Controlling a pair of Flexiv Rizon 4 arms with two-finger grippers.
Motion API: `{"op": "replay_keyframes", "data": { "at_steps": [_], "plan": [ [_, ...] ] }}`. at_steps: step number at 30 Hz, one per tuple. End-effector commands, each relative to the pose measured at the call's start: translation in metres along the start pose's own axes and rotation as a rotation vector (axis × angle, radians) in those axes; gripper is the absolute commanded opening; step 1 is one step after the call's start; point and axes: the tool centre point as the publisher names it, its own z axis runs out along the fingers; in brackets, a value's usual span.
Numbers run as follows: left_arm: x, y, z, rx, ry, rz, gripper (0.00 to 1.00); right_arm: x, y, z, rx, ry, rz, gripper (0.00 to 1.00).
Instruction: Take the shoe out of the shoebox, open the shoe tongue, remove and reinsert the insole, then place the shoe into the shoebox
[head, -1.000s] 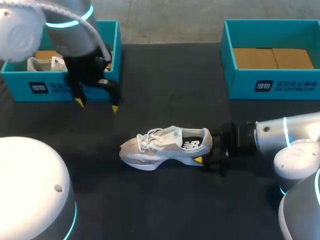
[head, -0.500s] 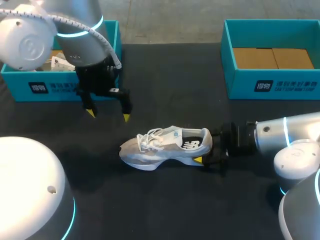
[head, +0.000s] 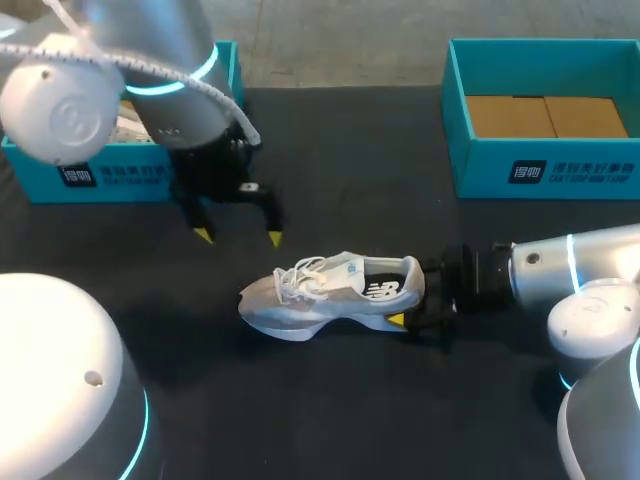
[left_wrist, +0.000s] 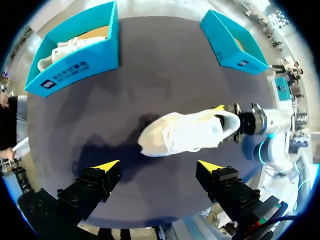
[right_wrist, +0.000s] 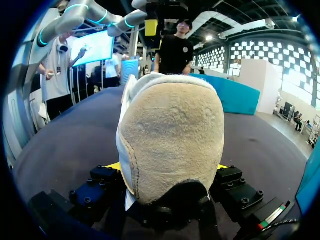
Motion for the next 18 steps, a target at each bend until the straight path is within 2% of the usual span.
{"op": "replay_keyframes", "data": {
  "at_steps": [1,8,14,16,18],
  "plan": [
    [0.009,-0.001,0.017,-0.008,0.019,0.000,1.00,0.001,0.001,0.002,0.006,-0.002,0.001,0.00],
    [0.039,0.000,0.041,-0.003,-0.009,0.038,1.00,0.001,0.001,0.002,0.006,-0.002,0.001,0.00],
    [0.062,-0.007,0.058,-0.002,0.045,0.017,1.00,0.001,0.001,0.002,0.006,-0.002,0.001,0.00],
    [0.063,-0.008,0.059,-0.004,0.052,0.012,1.00,0.001,0.001,0.002,0.006,-0.002,0.001,0.00],
    [0.074,-0.013,0.068,-0.007,0.076,-0.005,1.00,0.001,0.001,0.002,0.006,-0.002,0.001,0.00]
  ]
}}
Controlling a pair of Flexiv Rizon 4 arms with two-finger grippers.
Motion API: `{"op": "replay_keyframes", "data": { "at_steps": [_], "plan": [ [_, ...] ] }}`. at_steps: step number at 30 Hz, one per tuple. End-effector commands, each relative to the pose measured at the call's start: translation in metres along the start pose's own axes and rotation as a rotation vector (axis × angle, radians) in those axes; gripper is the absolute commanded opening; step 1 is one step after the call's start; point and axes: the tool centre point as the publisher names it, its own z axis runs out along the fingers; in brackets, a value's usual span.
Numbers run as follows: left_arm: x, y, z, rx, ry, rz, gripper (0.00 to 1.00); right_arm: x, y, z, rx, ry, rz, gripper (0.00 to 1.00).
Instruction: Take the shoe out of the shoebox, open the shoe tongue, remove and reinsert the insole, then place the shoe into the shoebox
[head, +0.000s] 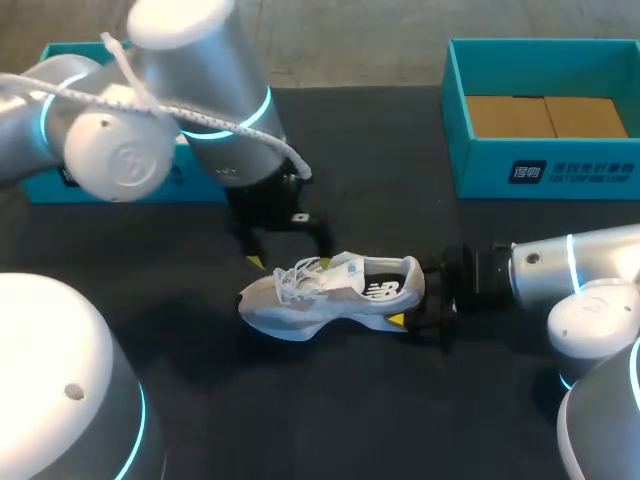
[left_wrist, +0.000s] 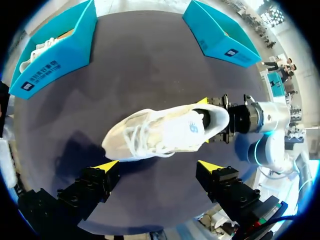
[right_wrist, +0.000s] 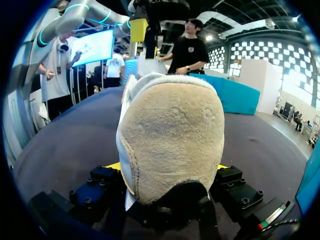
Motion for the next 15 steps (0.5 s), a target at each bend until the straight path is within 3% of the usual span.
{"op": "replay_keyframes", "data": {
  "at_steps": [1,15],
  "plan": [
    [0.017,-0.013,0.021,-0.013,0.018,-0.014,1.00,0.001,0.001,0.002,0.006,-0.002,0.000,0.00],
    [0.045,-0.026,0.042,-0.017,0.000,-0.017,1.00,0.001,0.001,0.002,0.006,-0.002,0.000,0.00]
  ]
}}
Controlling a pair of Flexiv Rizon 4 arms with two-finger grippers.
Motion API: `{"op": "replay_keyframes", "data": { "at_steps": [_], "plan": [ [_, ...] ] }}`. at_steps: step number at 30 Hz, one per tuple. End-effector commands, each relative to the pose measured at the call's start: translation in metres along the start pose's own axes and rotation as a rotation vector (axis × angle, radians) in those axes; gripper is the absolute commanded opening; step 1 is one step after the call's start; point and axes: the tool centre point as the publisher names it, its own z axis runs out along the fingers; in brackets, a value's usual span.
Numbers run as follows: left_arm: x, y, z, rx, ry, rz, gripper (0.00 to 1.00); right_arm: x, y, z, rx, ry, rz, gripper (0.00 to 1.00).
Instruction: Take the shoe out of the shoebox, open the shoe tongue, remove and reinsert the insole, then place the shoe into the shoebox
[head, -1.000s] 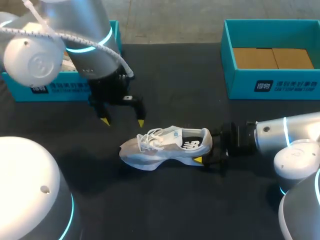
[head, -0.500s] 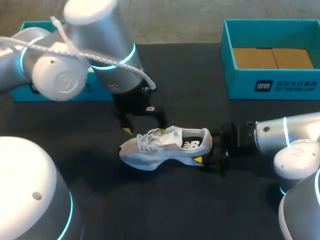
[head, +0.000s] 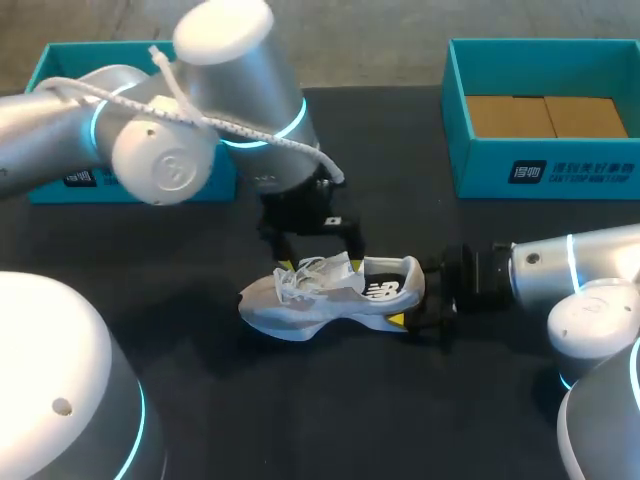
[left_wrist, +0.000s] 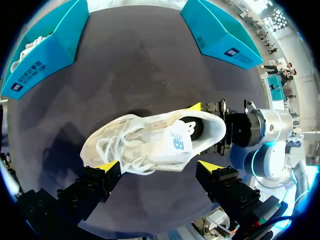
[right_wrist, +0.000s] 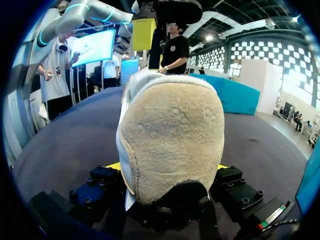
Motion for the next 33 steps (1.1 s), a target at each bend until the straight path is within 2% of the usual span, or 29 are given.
{"op": "replay_keyframes", "data": {
  "at_steps": [1,13,22,30,33],
  "plan": [
    [0.014,-0.007,0.010,-0.007,-0.023,0.005,1.00,0.001,0.001,0.002,0.006,-0.002,0.000,0.00],
    [0.028,-0.011,0.029,0.013,-0.083,0.005,1.00,0.001,0.001,0.002,0.006,-0.002,0.000,0.00],
    [0.026,-0.016,0.043,0.012,-0.174,0.004,1.00,0.001,0.001,0.002,0.006,-0.002,0.000,0.00],
    [0.024,-0.022,0.050,0.040,-0.304,-0.011,1.00,0.001,0.001,0.002,0.006,-0.002,0.000,0.00],
    [0.023,-0.022,0.052,0.034,-0.313,-0.010,1.00,0.001,0.001,0.002,0.006,-0.002,0.000,0.00]
  ]
}}
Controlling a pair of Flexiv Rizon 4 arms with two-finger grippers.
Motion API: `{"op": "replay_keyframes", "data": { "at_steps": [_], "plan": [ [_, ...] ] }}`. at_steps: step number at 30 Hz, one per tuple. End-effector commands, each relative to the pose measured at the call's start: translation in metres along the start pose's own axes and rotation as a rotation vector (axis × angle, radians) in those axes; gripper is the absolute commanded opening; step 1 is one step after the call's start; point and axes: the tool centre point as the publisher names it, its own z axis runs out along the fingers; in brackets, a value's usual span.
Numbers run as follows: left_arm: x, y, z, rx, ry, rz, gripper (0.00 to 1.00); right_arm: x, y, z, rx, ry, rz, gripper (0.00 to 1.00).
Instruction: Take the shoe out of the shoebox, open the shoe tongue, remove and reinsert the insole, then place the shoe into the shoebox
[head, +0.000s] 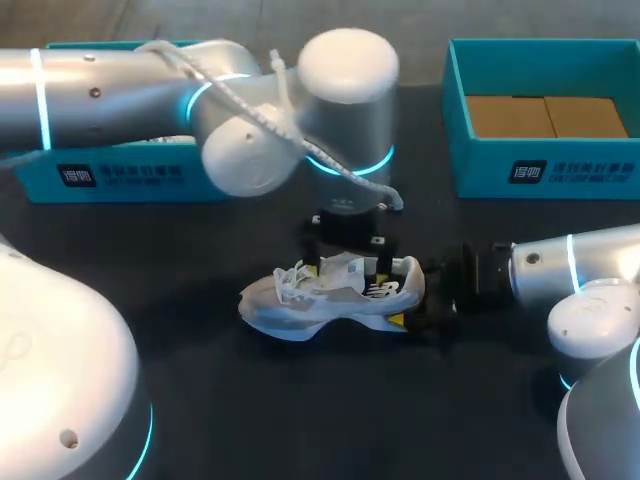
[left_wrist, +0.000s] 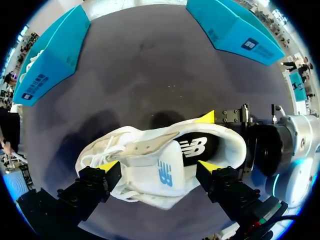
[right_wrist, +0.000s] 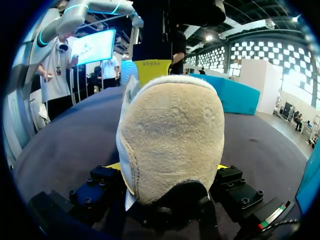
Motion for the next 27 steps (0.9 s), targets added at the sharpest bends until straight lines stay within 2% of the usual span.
{"op": "replay_keyframes", "data": {
  "at_steps": [1,7,15,27],
  "plan": [
    [0.008,-0.002,0.002,-0.009,-0.061,-0.001,1.00,0.001,0.001,0.002,0.006,-0.002,0.000,0.00],
    [0.004,0.000,0.008,-0.016,-0.104,-0.015,1.00,0.001,0.001,0.002,0.006,-0.002,0.000,0.00],
    [-0.011,0.004,0.019,-0.042,-0.156,-0.048,1.00,0.001,0.001,0.002,0.006,-0.002,0.000,0.00],
    [-0.038,0.018,-0.009,-0.024,-0.126,-0.125,1.00,0.001,0.001,0.002,0.006,-0.002,0.000,0.00]
  ]
}}
